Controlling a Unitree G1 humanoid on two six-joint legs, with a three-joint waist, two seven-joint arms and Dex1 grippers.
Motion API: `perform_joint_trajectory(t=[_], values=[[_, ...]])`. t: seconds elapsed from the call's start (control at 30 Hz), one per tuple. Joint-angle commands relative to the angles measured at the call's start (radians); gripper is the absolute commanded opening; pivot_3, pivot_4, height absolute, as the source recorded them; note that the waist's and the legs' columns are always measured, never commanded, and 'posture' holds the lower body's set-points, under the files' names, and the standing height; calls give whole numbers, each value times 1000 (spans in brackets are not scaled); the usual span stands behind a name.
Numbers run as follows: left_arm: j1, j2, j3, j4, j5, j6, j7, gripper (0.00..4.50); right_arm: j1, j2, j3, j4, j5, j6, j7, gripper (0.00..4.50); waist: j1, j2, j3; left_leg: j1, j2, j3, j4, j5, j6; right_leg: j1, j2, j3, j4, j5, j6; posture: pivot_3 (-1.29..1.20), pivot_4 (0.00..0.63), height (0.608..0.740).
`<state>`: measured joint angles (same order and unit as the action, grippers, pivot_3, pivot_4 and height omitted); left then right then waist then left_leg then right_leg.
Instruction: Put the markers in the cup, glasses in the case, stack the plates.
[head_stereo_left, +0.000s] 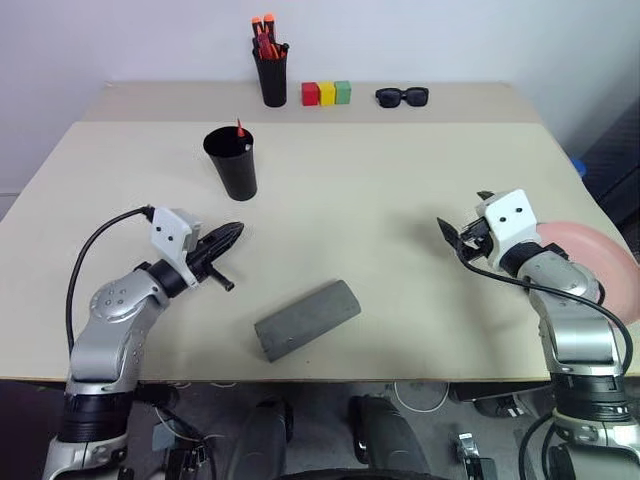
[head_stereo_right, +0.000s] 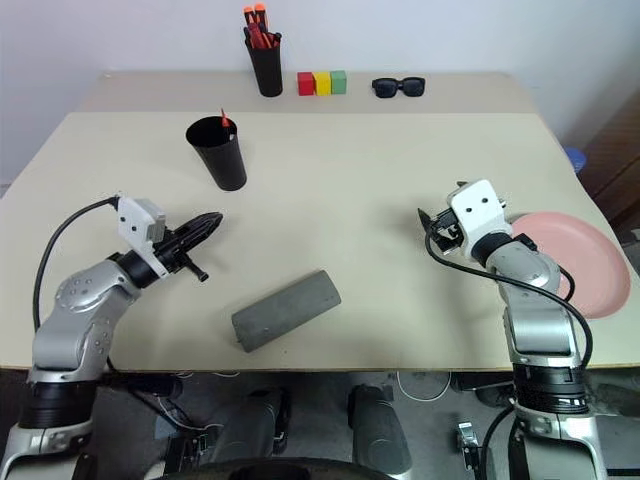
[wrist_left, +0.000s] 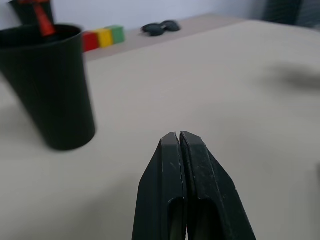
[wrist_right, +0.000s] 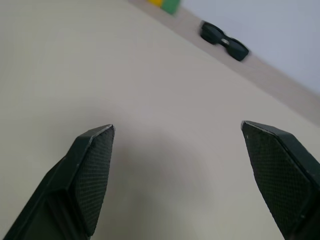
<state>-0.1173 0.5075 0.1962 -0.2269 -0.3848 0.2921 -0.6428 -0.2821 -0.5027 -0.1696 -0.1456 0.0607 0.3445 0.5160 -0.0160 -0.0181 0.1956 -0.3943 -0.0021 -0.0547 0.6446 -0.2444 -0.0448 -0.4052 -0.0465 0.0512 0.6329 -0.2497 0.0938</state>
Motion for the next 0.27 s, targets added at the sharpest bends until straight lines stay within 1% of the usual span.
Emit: perform_joint_trajectory(t=[0.03, 0.27], values=[[39, 14, 69, -76, -12, 0, 41, 0, -44, 11, 6, 19, 62, -31, 36, 4108, -2, 0, 0, 0, 0, 0, 0, 0, 0, 0, 0, 0, 0, 0, 0, 0, 150, 740], [59, -9, 67, -99, 10, -3, 105, 0, -103, -5, 53, 108, 79, -51, 93, 4108, 1, 0, 0, 0, 0, 0, 0, 0, 0, 0, 0, 0, 0, 0, 0, 0, 150, 740]])
